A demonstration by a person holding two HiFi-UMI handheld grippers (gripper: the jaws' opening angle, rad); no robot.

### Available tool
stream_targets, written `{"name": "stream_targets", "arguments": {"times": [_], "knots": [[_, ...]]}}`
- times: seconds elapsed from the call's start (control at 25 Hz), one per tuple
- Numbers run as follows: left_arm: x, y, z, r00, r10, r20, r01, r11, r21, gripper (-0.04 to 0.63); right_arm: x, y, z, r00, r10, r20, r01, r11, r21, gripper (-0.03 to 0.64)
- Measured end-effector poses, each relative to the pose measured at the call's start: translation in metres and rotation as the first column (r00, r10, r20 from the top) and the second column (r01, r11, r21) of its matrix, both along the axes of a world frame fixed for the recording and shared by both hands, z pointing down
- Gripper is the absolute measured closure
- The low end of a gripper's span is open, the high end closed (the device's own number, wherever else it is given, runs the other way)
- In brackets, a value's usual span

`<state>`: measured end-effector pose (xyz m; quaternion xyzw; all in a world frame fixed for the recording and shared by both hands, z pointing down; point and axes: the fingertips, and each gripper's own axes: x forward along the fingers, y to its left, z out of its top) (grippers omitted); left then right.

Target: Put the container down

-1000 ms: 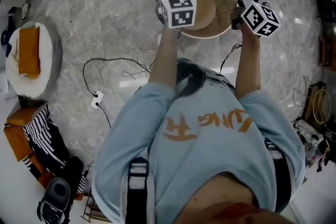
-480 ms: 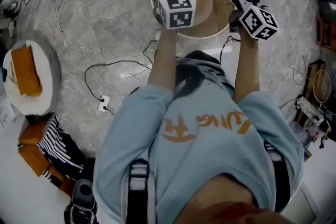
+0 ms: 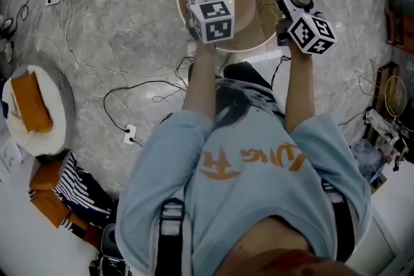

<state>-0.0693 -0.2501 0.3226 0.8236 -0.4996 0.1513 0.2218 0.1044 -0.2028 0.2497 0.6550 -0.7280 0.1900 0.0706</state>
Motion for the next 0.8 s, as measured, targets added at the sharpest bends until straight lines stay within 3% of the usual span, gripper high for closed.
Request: {"name": "stream_targets", "arguments": {"times": [0.24, 0.44, 0.56, 0.8], "knots": [[0.035, 0.018, 0.024, 1.0, 0.03, 0.002, -0.03, 0.999, -0.022, 0.561, 0.012, 0.017, 0.041, 0.999, -0.014, 0.036, 0.017, 0.997, -0.069, 0.258], [0.039, 0.032, 0.045, 0.998, 0.031, 0.048, -0.029, 0.998, -0.055, 0.561, 0.02, 0.031, 0.077, 0.998, -0.031, 0.054, 0.038, 0.991, -0.13, 0.258], [0.039, 0.04, 0.069, 0.997, 0.008, 0.072, -0.001, 0.996, -0.093, 0.561, 0.017, 0.037, 0.095, 0.996, -0.083, 0.043, 0.089, 0.983, -0.16, 0.258], [0.069, 0.069, 0.126, 0.993, 0.053, 0.105, -0.036, 0.987, -0.157, 0.561, 0.034, 0.051, 0.155, 0.993, -0.089, 0.074, 0.105, 0.966, -0.236, 0.258]]}}
